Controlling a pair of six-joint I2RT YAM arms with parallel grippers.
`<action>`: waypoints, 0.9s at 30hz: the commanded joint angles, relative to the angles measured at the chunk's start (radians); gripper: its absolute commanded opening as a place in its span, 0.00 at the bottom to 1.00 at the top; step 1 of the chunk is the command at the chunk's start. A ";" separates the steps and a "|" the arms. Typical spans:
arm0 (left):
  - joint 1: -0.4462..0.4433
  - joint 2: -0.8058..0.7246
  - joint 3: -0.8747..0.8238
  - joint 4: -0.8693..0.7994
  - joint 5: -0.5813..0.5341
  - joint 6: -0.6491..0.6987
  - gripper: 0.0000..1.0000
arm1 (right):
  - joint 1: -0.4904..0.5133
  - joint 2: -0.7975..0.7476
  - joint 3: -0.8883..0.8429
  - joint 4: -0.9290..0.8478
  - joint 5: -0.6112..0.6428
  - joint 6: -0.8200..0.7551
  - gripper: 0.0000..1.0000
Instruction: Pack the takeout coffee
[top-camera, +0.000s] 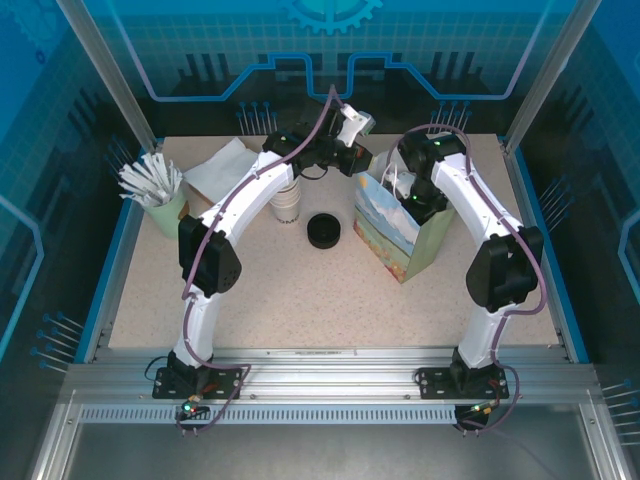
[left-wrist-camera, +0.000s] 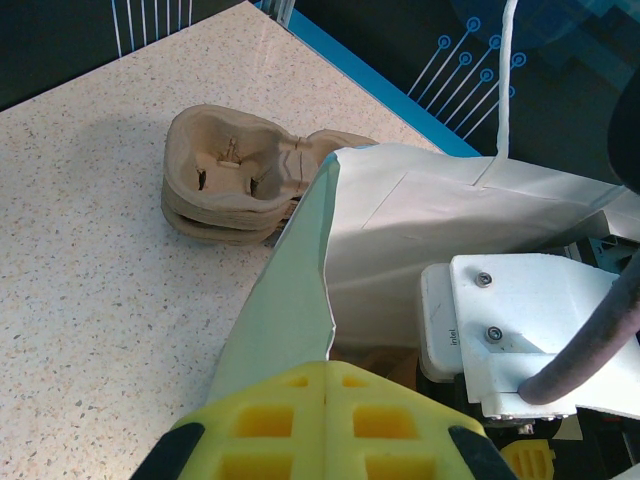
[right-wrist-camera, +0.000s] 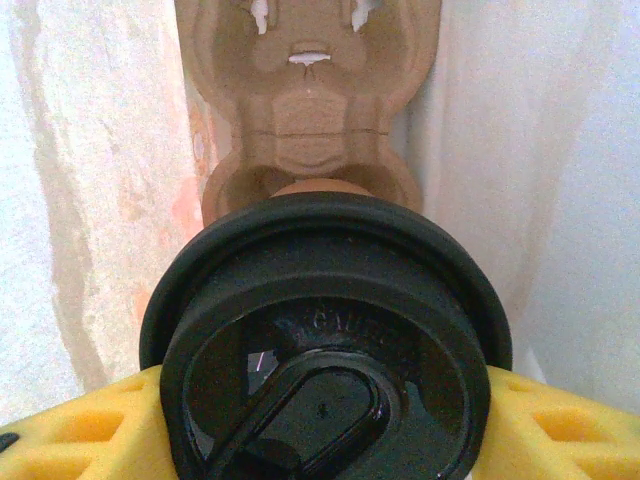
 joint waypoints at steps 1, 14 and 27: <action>-0.006 -0.026 -0.026 -0.035 0.010 0.021 0.00 | 0.009 0.005 -0.003 -0.017 -0.022 -0.016 0.39; -0.005 -0.025 -0.028 -0.034 0.009 0.021 0.00 | 0.010 0.009 0.005 -0.037 -0.022 -0.010 0.39; -0.005 -0.025 -0.030 -0.033 0.009 0.021 0.00 | 0.007 0.020 0.005 -0.047 -0.014 -0.009 0.39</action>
